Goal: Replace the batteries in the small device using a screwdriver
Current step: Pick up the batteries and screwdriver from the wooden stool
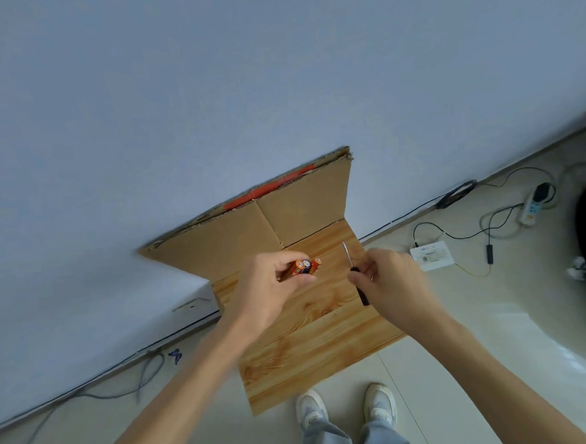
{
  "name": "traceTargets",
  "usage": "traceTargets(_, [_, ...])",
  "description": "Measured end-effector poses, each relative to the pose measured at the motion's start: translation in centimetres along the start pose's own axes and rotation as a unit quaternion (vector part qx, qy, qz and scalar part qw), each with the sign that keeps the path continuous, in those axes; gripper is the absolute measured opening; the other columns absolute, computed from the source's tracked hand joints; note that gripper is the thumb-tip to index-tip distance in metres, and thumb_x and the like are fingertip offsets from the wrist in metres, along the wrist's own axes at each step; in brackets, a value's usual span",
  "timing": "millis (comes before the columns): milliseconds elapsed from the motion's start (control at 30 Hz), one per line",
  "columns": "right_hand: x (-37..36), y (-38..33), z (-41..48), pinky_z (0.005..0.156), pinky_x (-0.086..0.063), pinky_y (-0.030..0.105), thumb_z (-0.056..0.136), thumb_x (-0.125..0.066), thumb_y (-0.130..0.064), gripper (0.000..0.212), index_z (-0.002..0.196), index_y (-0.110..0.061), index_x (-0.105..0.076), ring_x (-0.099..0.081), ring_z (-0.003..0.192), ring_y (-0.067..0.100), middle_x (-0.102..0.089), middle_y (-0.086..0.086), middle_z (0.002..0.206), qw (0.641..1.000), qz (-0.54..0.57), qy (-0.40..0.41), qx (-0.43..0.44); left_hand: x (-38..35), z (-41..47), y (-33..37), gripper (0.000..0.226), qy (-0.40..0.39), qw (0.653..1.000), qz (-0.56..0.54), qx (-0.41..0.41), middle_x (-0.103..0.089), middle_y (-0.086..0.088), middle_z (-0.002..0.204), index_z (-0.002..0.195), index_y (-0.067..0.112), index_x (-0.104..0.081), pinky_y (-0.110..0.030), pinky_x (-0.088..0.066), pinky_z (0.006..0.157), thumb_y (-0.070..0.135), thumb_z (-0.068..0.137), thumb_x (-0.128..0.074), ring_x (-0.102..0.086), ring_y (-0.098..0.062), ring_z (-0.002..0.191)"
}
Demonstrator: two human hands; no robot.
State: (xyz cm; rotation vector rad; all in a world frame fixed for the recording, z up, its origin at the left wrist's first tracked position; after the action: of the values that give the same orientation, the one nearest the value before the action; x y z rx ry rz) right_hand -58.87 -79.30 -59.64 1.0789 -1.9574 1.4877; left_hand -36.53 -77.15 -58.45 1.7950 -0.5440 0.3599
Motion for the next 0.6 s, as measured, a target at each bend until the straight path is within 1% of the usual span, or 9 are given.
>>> traceTargets(67, [4.2, -1.9, -2.4, 0.073, -0.059, 0.042, 0.093, -0.076, -0.036, 0.013, 0.085, -0.028, -0.070, -0.066, 0.076, 0.010, -0.068, -0.014, 0.074, 0.999, 0.030, 0.021, -0.001, 1.8, -2.3, 4.9, 0.028, -0.001, 0.999, -0.034, -0.026, -0.083, 0.019, 0.102, 0.113, 0.028, -0.082, -0.032, -0.064, 0.093, 0.017, 0.088, -0.088, -0.079, -0.002, 0.095])
traceTargets(133, [8.3, -3.7, -5.0, 0.075, -0.059, 0.042, 0.092, -0.076, -0.038, 0.013, 0.086, -0.028, -0.070, -0.067, 0.077, 0.010, -0.070, -0.013, 0.075, 0.998, 0.046, 0.040, -0.004, 3.3, -4.6, 9.8, 0.031, 0.002, 0.997, -0.062, -0.048, -0.084, 0.013, 0.104, 0.116, 0.023, -0.082, -0.035, -0.064, 0.096, 0.012, 0.088, -0.088, -0.081, -0.006, 0.096])
traceTargets(200, [12.2, -5.3, -7.8, 0.075, -0.060, 0.042, 0.091, -0.077, -0.038, 0.013, 0.087, -0.028, -0.070, -0.068, 0.077, 0.011, -0.071, -0.011, 0.075, 0.996, 0.065, 0.060, -0.005, 4.4, -6.8, 14.4, 0.036, -0.003, 0.995, -0.071, -0.073, -0.084, 0.013, 0.106, 0.118, 0.026, -0.080, -0.034, -0.063, 0.099, 0.011, 0.087, -0.089, -0.080, -0.005, 0.098])
traceTargets(233, [14.2, -5.9, -9.1, 0.074, -0.060, 0.041, 0.091, -0.077, -0.037, 0.013, 0.087, -0.027, -0.070, -0.068, 0.077, 0.011, -0.071, -0.011, 0.076, 0.995, 0.070, 0.072, -0.005, 4.7, -7.8, 16.6, 0.038, -0.011, 0.993, -0.076, -0.088, -0.084, 0.012, 0.107, 0.121, 0.028, -0.079, -0.037, -0.062, 0.101, 0.012, 0.088, -0.089, -0.080, -0.007, 0.099])
traceTargets(300, [17.8, -7.1, -11.9, 0.071, -0.057, 0.035, 0.092, -0.077, -0.037, 0.013, 0.089, -0.025, -0.071, -0.068, 0.076, 0.010, -0.071, -0.011, 0.077, 0.993, 0.071, 0.097, -0.007, 5.0, -9.6, 20.5, 0.042, -0.040, 0.988, -0.096, -0.111, -0.085, 0.007, 0.106, 0.126, 0.029, -0.076, -0.043, -0.061, 0.102, 0.012, 0.090, -0.088, -0.081, -0.014, 0.099])
traceTargets(367, [21.1, -7.9, -14.9, 0.070, -0.055, 0.031, 0.091, -0.078, -0.037, 0.014, 0.090, -0.025, -0.072, -0.068, 0.075, 0.009, -0.071, -0.011, 0.078, 0.988, 0.077, 0.130, -0.009, 5.0, -11.2, 24.1, 0.041, -0.073, 0.981, -0.119, -0.137, -0.084, 0.000, 0.102, 0.129, 0.026, -0.074, -0.046, -0.064, 0.098, 0.008, 0.093, -0.085, -0.082, -0.021, 0.097])
traceTargets(467, [25.4, -8.3, -19.4, 0.069, -0.052, 0.026, 0.091, -0.079, -0.036, 0.014, 0.091, -0.023, -0.073, -0.067, 0.075, 0.008, -0.071, -0.010, 0.079, 0.979, 0.098, 0.178, -0.017, 4.3, -13.5, 28.9, 0.038, -0.112, 0.968, -0.139, -0.177, -0.082, -0.007, 0.099, 0.126, 0.024, -0.075, -0.045, -0.068, 0.090, 0.002, 0.095, -0.081, -0.082, -0.029, 0.095])
traceTargets(600, [30.4, -7.2, -25.3, 0.068, -0.053, 0.027, 0.091, -0.080, -0.033, 0.013, 0.088, -0.023, -0.074, -0.066, 0.070, 0.007, -0.072, -0.010, 0.076, 0.961, 0.128, 0.241, -0.033, 2.1, -16.3, 34.7, 0.033, -0.161, 0.951, -0.154, -0.215, -0.082, -0.011, 0.097, 0.120, 0.022, -0.078, -0.046, -0.068, 0.087, 0.000, 0.095, -0.080, -0.081, -0.035, 0.092])
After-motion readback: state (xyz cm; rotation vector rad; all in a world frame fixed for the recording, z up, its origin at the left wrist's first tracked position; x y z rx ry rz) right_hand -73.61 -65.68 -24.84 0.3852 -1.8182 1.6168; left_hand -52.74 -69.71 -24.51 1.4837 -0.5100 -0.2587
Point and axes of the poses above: each hand's wrist, its own z-axis towards the middle knuckle, its own x-axis out of the back of the hand, y = z × x, the point moved 2 cm from there along z, towards the middle knuckle
